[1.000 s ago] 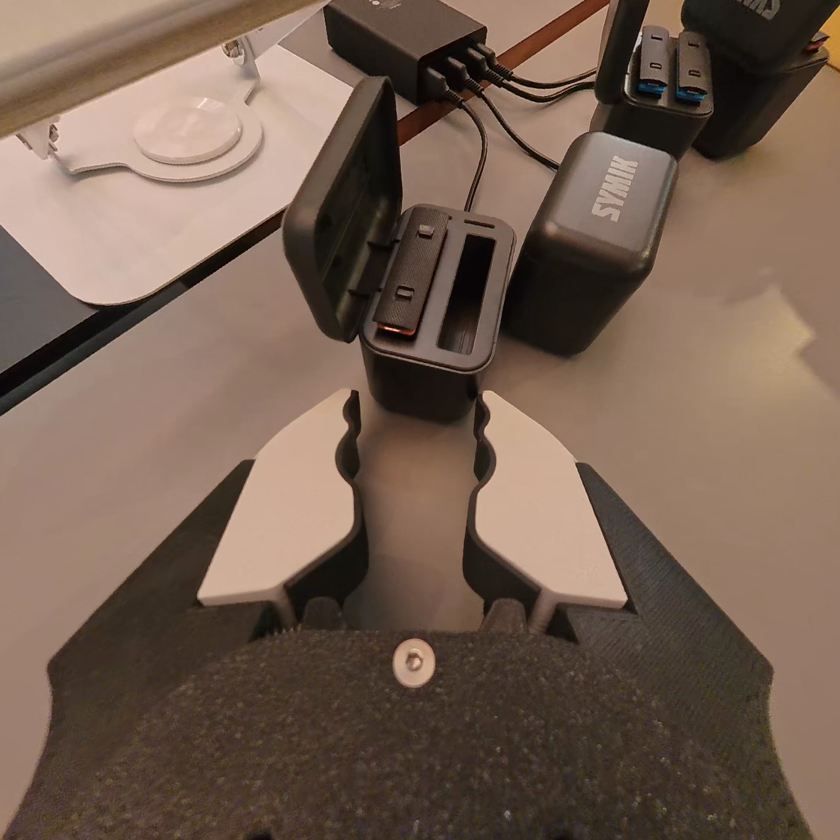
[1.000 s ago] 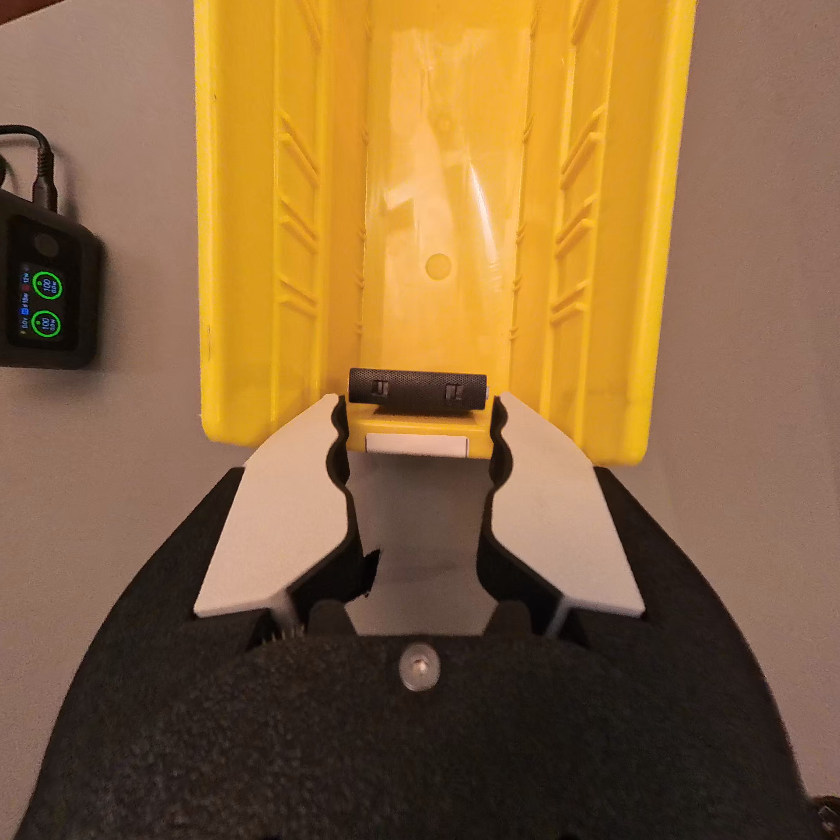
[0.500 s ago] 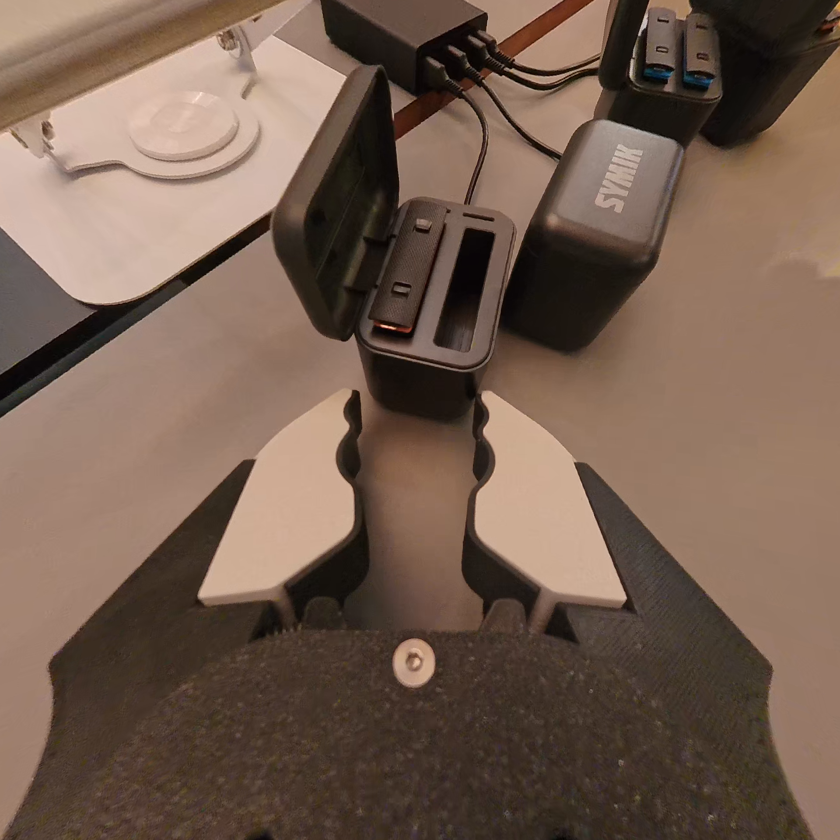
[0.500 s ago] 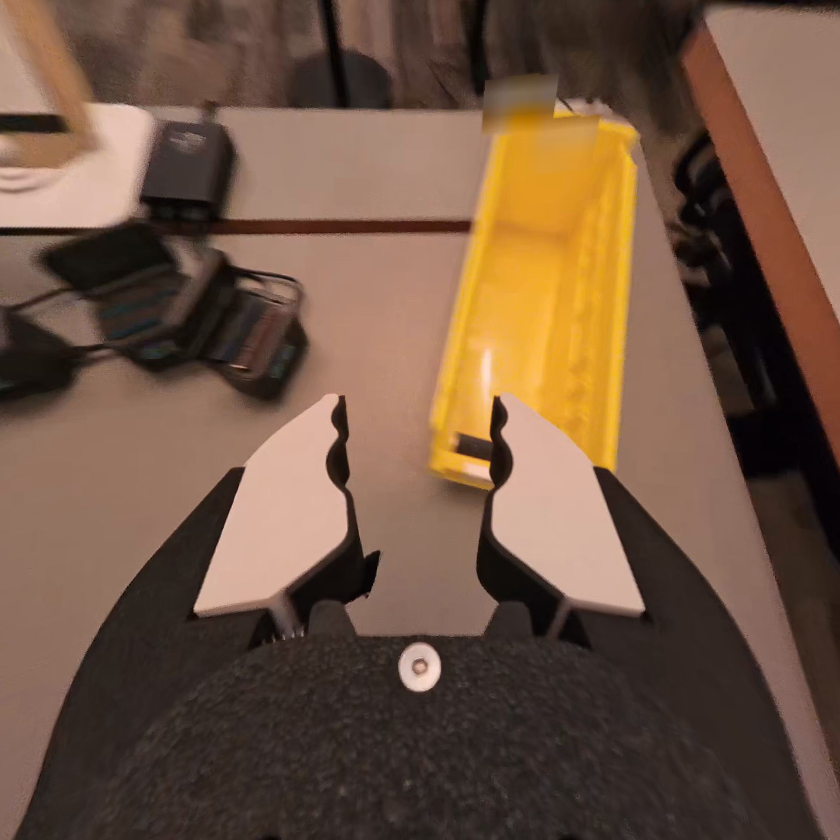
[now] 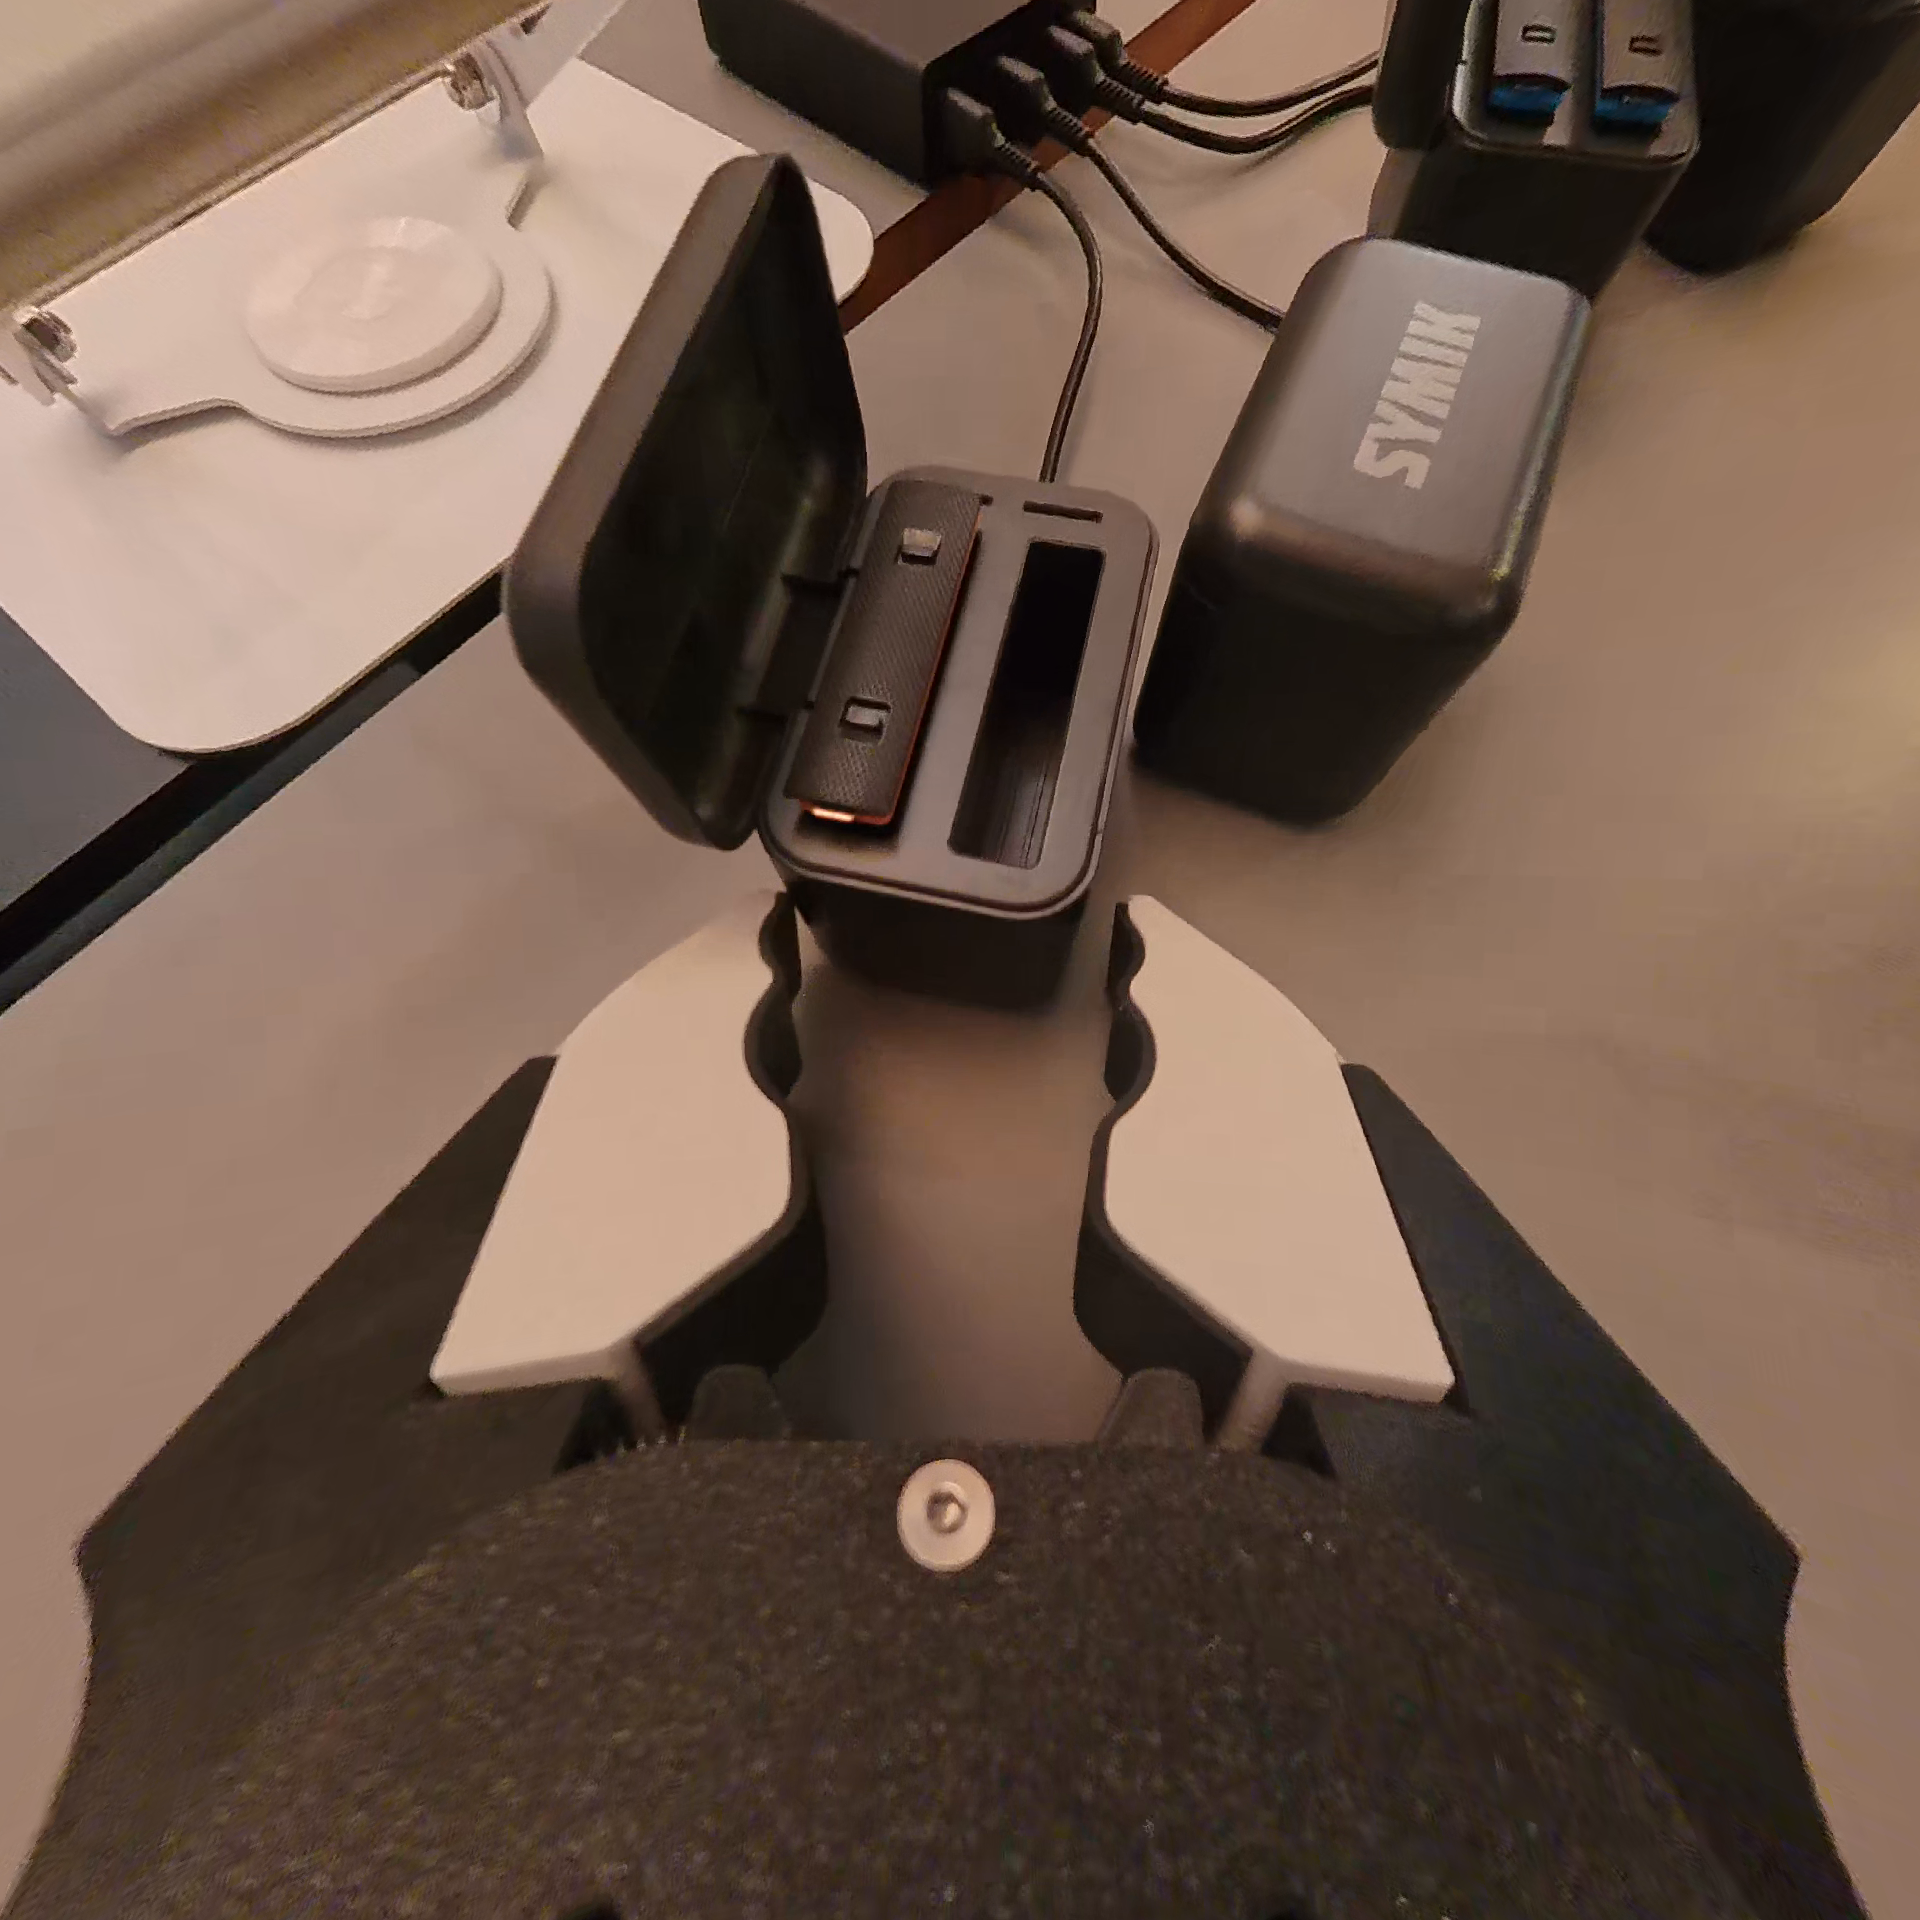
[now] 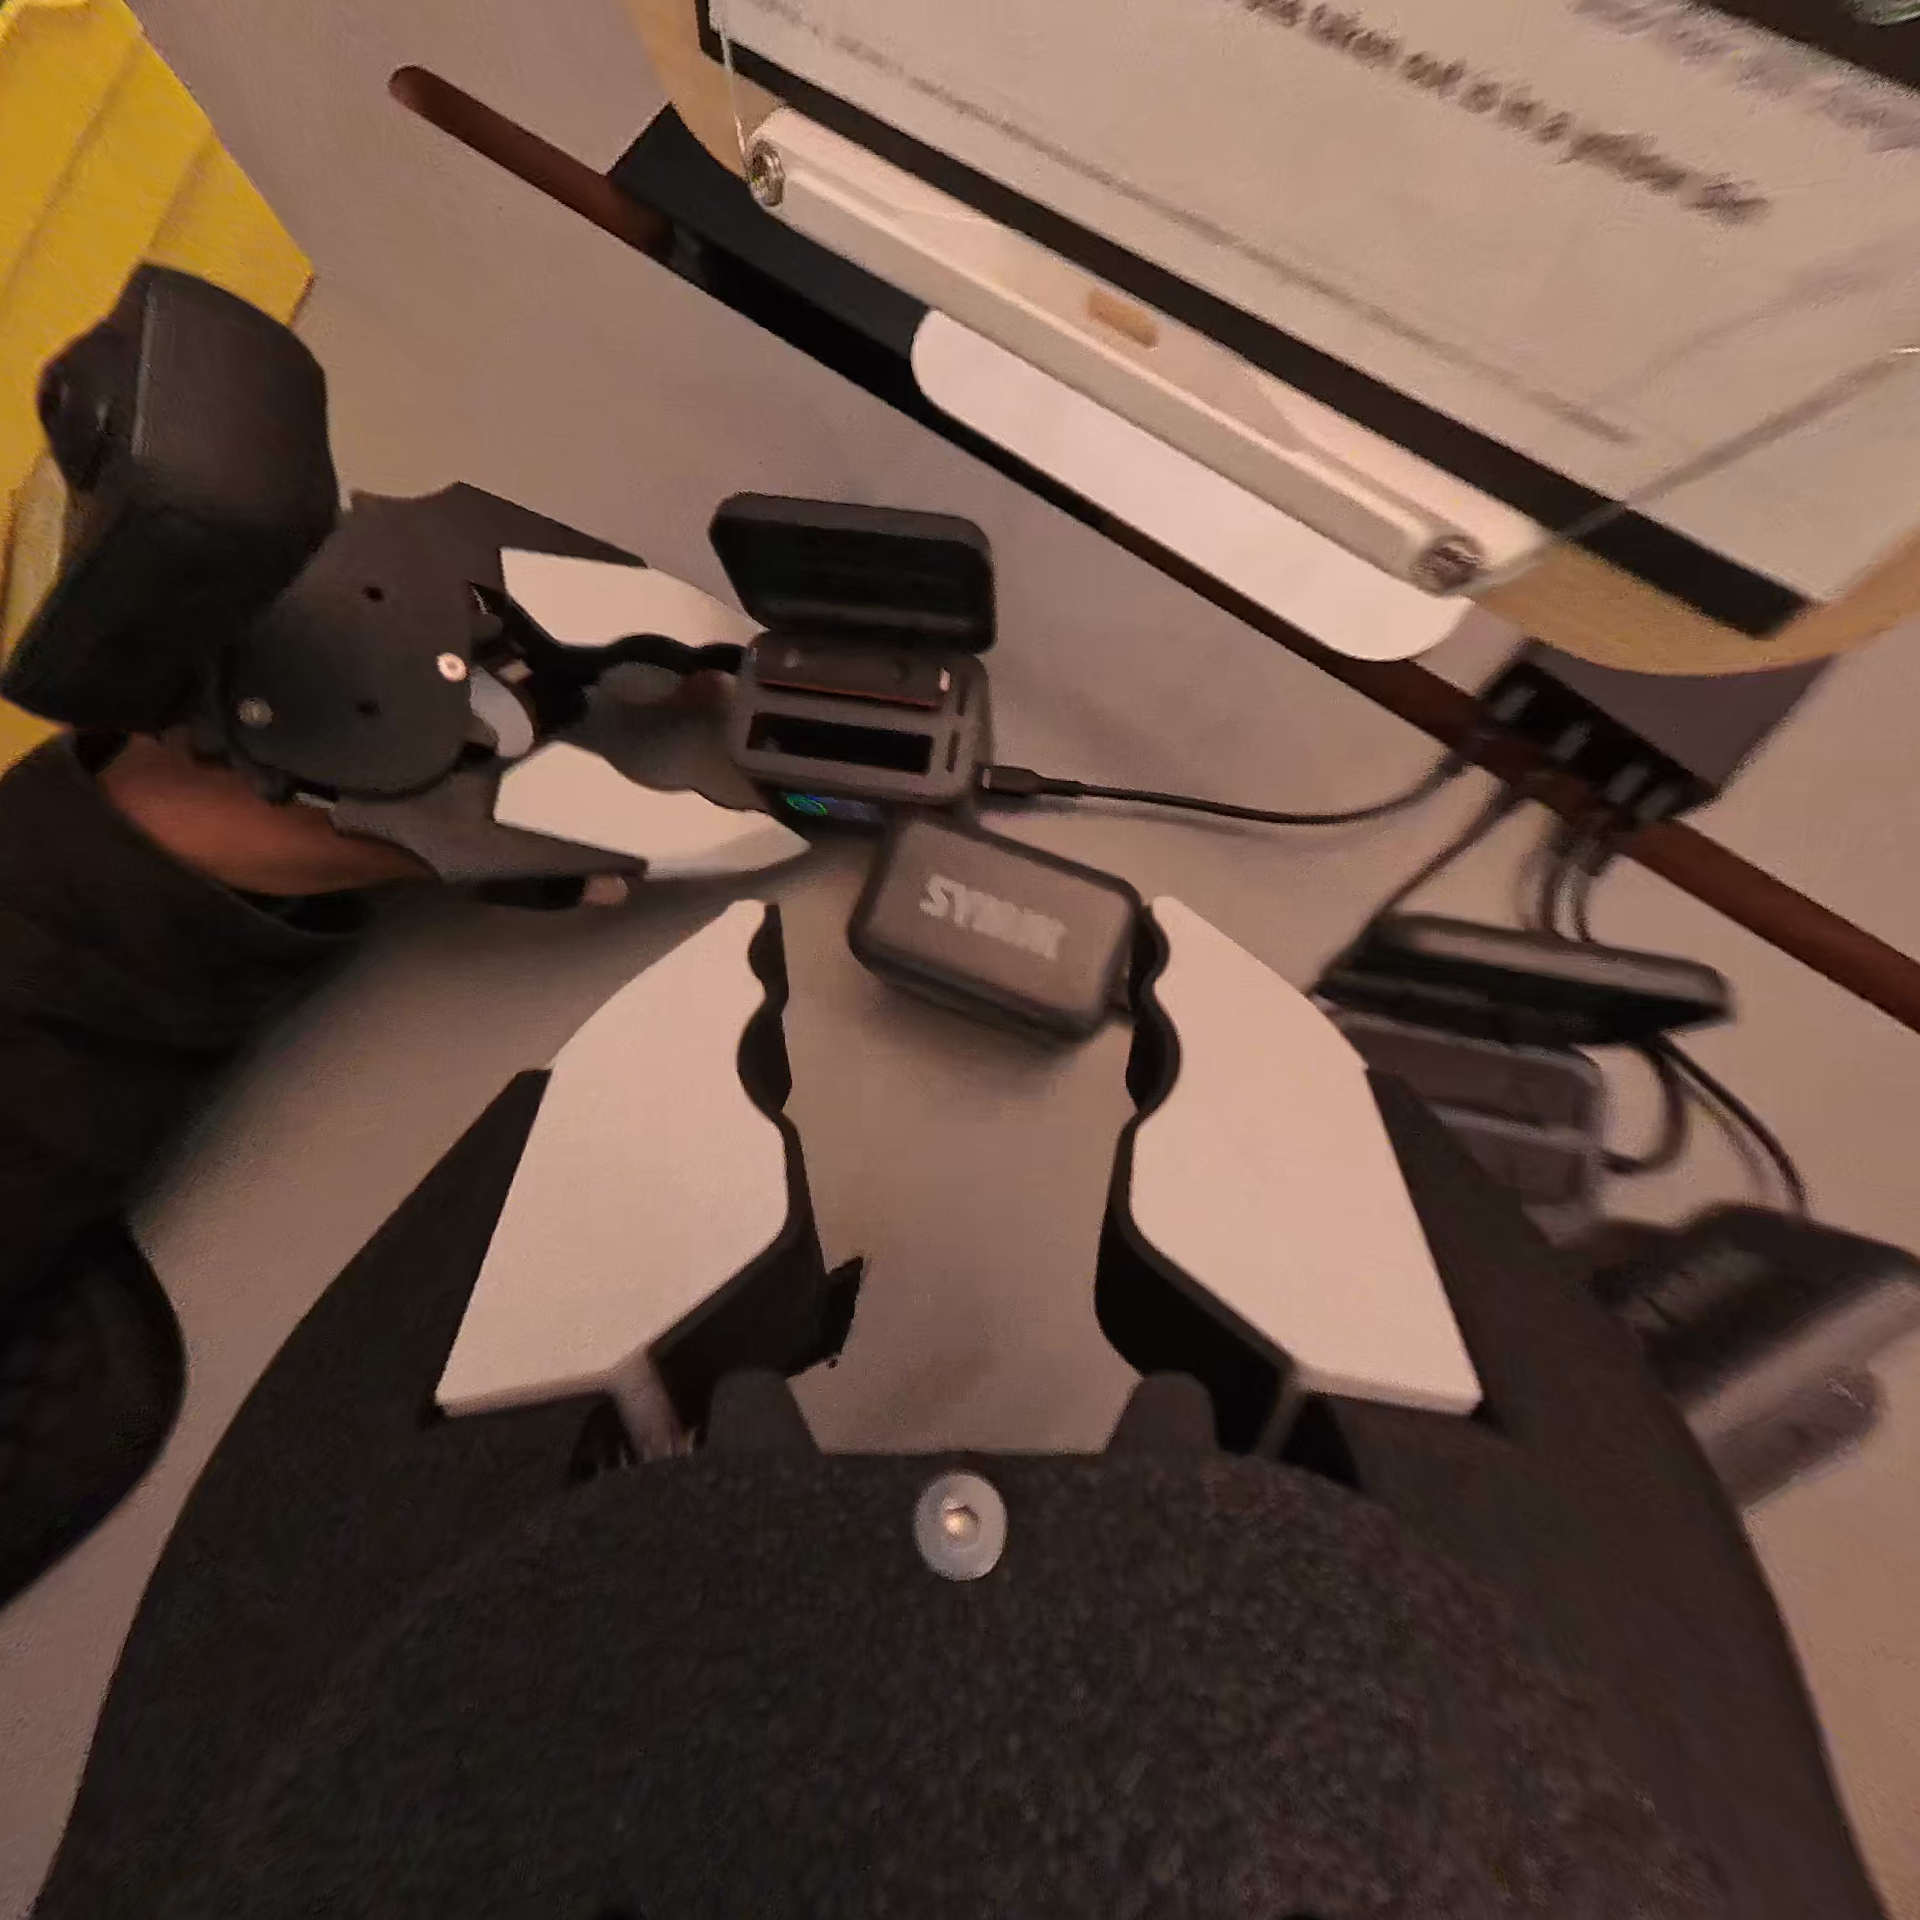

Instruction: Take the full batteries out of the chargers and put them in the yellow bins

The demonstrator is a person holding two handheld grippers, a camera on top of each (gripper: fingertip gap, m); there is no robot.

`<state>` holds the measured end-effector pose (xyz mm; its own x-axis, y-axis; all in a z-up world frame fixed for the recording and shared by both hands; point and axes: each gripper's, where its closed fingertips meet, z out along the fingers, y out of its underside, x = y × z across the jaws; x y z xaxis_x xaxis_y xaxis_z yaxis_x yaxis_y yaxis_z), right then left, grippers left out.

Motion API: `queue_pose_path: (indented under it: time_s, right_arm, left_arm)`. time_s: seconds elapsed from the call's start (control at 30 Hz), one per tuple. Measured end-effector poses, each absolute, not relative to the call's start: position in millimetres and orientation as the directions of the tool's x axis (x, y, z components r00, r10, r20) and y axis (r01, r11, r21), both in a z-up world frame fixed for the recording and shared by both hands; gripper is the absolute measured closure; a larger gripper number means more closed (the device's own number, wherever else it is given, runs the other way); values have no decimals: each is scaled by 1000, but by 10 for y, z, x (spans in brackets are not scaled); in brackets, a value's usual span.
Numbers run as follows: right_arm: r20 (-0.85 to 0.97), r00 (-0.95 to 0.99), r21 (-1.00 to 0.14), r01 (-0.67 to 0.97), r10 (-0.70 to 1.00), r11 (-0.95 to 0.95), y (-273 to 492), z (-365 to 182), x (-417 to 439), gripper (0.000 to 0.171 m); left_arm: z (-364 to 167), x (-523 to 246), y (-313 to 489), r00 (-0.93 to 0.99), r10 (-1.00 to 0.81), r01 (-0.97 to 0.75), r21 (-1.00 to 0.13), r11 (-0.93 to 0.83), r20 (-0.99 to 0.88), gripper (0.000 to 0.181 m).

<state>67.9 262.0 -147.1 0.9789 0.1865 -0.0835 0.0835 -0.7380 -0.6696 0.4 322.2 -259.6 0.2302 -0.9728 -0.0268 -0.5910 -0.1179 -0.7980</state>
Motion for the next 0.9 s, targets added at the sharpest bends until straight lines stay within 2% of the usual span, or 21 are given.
queue_pose_path:
  time_s: [0.07, 0.27, 0.53, 0.77, 0.9]
  right_arm:
    - [-104, 978, -647, 73, 183, -759, 2809, -1623, 591, 107]
    - [-51, 983, -577, 113, 174, -809, 3170, -1889, 444, 104]
    - [-2, 985, -452, 154, 173, -879, 3311, -2105, 299, 97]
    - [12, 985, -401, 161, 171, -902, 3319, -2229, 196, 97]
    - [16, 987, -393, 151, 158, -907, 3326, -2232, 214, 103]
  left_arm:
    - [-2604, 10, 3256, 245, -968, -598, -794, -111, -49, 129]
    - [-2606, 24, 3255, 257, -965, -609, -785, -114, -59, 130]
    - [-2607, 34, 3241, 261, -964, -614, -780, -123, -54, 130]
    - [-2606, 47, 3225, 257, -965, -609, -783, -126, -44, 129]
    - [-2604, 56, 3222, 257, -966, -601, -787, -136, -29, 128]
